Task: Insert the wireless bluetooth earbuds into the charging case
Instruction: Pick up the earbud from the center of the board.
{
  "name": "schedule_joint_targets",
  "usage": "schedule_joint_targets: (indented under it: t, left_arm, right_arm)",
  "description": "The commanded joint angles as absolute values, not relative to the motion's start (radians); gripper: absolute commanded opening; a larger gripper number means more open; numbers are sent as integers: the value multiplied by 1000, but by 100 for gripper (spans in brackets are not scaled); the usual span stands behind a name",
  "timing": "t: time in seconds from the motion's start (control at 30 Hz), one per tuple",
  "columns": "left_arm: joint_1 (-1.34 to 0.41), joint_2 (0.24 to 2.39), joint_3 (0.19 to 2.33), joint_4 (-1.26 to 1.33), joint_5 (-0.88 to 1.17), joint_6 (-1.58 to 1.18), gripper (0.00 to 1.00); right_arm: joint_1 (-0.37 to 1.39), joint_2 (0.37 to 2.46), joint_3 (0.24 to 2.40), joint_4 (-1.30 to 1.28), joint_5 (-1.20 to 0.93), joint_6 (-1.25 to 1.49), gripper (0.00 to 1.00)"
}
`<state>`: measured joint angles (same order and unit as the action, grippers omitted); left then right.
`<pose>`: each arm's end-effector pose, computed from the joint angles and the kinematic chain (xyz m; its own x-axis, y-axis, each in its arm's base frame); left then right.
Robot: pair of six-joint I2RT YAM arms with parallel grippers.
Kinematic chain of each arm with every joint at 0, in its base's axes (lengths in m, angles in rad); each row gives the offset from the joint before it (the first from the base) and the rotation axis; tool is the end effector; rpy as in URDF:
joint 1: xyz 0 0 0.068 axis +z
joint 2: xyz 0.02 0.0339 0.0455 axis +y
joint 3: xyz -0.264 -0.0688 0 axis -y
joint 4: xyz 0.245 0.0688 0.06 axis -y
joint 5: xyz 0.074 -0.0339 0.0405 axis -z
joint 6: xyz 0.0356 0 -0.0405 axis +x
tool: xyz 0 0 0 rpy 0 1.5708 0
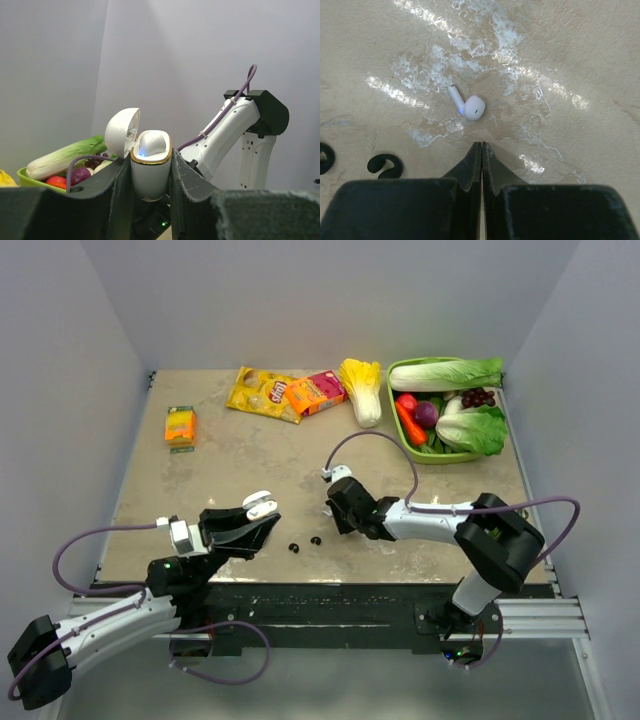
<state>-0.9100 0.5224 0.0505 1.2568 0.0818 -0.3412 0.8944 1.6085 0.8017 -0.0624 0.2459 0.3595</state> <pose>0.0678 -0.0919 0.2647 0.1336 -0.7152 -0.6860 0.9201 0.3467 -0.1823 0.2026 0.2385 0.1590 -0.6791 -0.3009 -0.6696 -0.4477 0.8926 0.0530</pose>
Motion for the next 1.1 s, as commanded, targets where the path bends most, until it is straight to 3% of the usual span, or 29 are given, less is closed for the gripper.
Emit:
schedule_joint_targets:
  t: [0.0,0.73,0.93,1.07]
  left_arm:
    - [-913,522,0,1305,89,-370,0]
    - [-913,523,-48,1338,91,-368,0]
    - [-913,535,-51,1345,86,-368,0]
    - [-913,529,-51,1338,83,-371,0]
  right_arm:
    - [887,1637,816,-3,242,377,0]
    - [833,1782,963,-18,275,334,0]
    - [821,1701,924,-12,328,365,0]
    - [842,1652,859,-21,217,373,0]
